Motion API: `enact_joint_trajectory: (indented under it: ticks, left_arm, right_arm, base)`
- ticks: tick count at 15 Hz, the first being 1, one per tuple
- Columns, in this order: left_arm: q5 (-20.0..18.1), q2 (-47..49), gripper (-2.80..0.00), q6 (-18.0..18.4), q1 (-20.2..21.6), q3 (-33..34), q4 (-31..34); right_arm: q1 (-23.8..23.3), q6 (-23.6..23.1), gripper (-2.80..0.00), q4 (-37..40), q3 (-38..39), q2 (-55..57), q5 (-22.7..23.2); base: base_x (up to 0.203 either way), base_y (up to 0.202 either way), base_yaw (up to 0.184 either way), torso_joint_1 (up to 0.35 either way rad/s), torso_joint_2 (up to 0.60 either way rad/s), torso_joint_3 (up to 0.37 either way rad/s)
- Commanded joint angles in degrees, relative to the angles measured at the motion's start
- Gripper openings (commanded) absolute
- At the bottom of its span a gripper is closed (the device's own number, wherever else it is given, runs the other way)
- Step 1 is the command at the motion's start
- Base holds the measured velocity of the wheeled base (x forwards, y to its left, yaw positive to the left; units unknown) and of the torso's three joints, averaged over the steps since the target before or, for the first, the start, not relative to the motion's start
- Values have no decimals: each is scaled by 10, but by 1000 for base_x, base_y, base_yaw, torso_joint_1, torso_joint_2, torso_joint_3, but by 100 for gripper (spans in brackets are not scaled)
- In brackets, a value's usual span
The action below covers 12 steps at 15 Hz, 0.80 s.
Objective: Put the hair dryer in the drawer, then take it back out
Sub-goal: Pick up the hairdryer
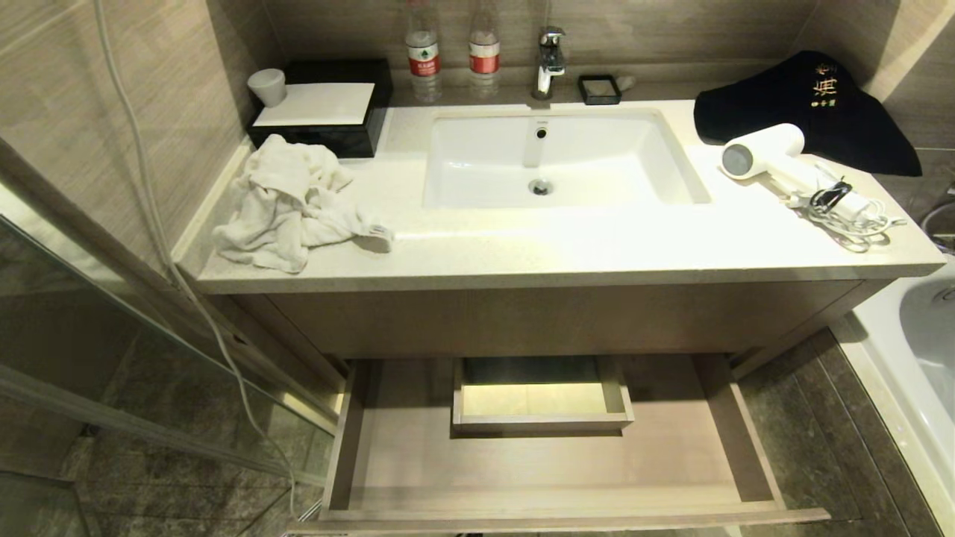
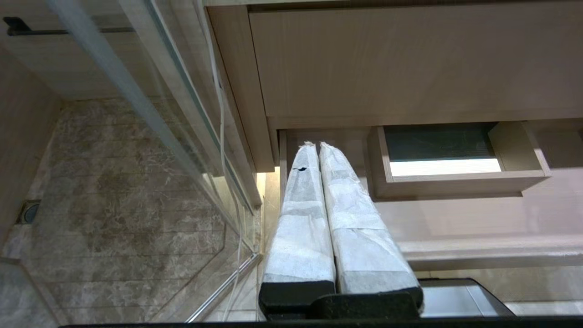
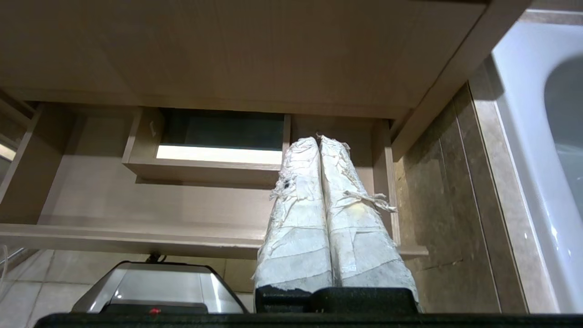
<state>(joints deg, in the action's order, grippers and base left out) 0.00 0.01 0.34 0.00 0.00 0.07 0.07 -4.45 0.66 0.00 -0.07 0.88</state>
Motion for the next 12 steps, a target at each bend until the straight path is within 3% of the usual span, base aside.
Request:
enact_joint_trajectory:
  ticks: [1, 12]
  left_arm:
    - [0, 1, -280, 0, 0, 1, 0]
    - [0, 1, -280, 0, 0, 1, 0]
  right_arm:
    - [0, -1, -280, 0, 0, 0, 0]
    - [0, 1, -280, 0, 0, 0, 0]
  base:
    - [0, 0, 0, 251, -2, 220]
    - [0, 0, 0, 291, -72, 217]
